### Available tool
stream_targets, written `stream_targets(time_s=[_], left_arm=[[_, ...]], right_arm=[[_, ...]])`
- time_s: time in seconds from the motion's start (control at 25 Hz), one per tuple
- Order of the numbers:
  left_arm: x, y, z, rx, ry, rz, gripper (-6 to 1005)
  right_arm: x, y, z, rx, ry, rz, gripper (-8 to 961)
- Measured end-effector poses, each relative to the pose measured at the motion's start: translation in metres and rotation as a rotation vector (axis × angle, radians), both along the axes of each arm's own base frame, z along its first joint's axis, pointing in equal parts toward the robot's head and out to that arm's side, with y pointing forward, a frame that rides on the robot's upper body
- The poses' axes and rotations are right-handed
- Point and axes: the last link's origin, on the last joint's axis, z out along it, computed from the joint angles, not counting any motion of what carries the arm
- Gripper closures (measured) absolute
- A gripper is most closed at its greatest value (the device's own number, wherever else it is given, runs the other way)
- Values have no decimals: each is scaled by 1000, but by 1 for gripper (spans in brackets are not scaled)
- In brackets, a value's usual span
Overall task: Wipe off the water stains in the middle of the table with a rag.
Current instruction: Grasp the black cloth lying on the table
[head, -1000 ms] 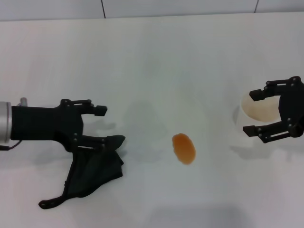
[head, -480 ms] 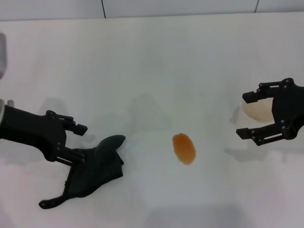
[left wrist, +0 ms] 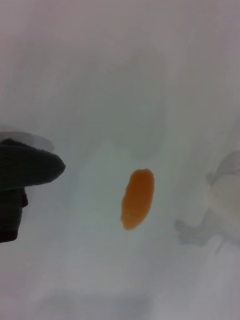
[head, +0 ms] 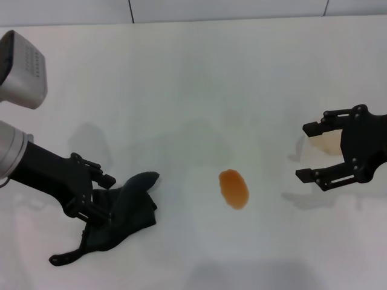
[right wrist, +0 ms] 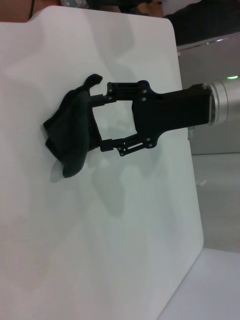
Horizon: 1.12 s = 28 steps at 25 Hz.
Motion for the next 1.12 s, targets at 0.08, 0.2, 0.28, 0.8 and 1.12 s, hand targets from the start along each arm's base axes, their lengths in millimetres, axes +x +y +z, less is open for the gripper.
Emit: stream_targets(time_s=[0.08, 0.2, 0.28, 0.8, 1.12], left_arm=[[0, 0, -2, -7, 3, -2, 139], [0, -1, -5, -21, 11, -5, 139], [0, -2, -7, -22, 10, -1, 139], [-5, -2, -10, -21, 23, 20, 171], [-9, 0, -11, -21, 56, 34, 329]], right_arm=[[1, -1, 0, 1, 1, -3, 111], [1, -1, 0, 1, 3, -6, 111], [2, -1, -1, -2, 3, -6, 111], [3, -2, -3, -12, 5, -12, 112], [7, -3, -6, -23, 20, -29, 112]])
